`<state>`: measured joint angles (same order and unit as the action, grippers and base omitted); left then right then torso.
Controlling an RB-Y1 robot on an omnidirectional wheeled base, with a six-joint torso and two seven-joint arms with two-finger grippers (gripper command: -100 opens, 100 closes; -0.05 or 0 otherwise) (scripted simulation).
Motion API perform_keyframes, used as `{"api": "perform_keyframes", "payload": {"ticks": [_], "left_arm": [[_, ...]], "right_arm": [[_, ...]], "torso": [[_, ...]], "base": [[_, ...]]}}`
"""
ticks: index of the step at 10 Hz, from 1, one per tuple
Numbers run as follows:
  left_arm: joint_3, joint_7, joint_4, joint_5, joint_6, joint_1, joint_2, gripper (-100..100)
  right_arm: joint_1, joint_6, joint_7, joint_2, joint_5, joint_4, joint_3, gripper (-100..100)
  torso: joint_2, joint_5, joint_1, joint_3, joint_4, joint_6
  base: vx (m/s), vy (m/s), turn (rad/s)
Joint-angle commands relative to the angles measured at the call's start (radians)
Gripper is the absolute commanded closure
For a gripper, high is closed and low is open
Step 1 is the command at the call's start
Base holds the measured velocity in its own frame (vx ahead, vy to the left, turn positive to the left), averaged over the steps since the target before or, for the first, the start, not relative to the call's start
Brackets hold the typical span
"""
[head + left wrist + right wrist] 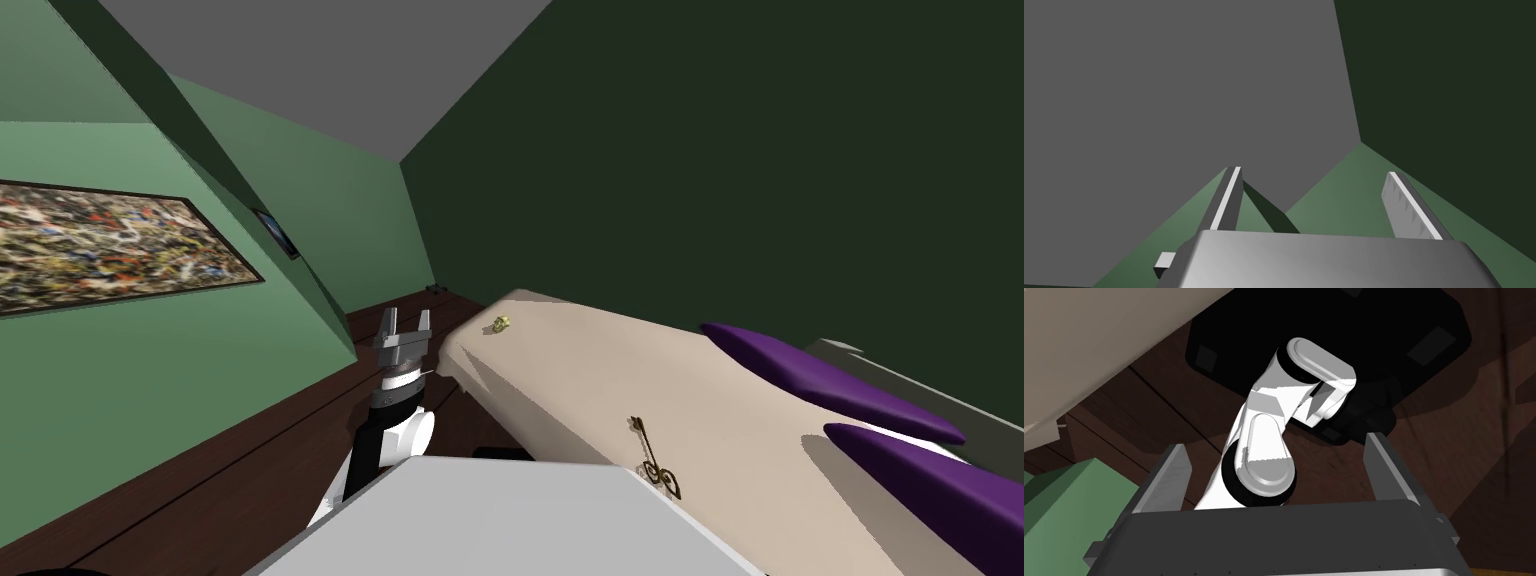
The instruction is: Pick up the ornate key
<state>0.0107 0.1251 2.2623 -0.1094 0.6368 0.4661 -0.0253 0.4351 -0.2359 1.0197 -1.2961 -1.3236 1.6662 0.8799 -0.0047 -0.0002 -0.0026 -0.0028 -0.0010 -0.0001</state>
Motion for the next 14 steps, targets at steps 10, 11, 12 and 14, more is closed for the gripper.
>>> {"api": "perform_keyframes", "payload": {"ticks": [10,11,12,14], "left_arm": [[0.0,0.0,0.0,0.0,0.0,0.0,0.0,0],[0.0,0.0,0.0,0.0,0.0,0.0,0.0,0],[0.0,0.0,0.0,0.0,0.0,0.0,0.0,0],[0.0,0.0,0.0,0.0,0.0,0.0,0.0,0]], "right_arm": [[-0.11,-0.013,0.117,-0.086,-0.25,-0.132,0.075,-100],[-0.11,-0.013,0.117,-0.086,-0.25,-0.132,0.075,-100],[-0.123,-0.017,0.131,-0.078,-0.283,-0.154,0.089,-100],[-0.123,-0.016,0.12,-0.074,-0.289,-0.154,0.092,-100]], "torso": [[-0.001,0.0,-0.001,-0.001,0.0,0.0],[-0.002,0.0,-0.001,-0.001,-0.001,0.0],[-0.001,0.0,0.0,-0.001,-0.001,0.0],[-0.002,-0.001,-0.001,-0.001,-0.001,0.0]], "base": [[0.096,-0.056,0.024],[0.084,-0.032,0.019],[0.104,-0.048,0.032],[0.068,-0.036,0.026]]}}
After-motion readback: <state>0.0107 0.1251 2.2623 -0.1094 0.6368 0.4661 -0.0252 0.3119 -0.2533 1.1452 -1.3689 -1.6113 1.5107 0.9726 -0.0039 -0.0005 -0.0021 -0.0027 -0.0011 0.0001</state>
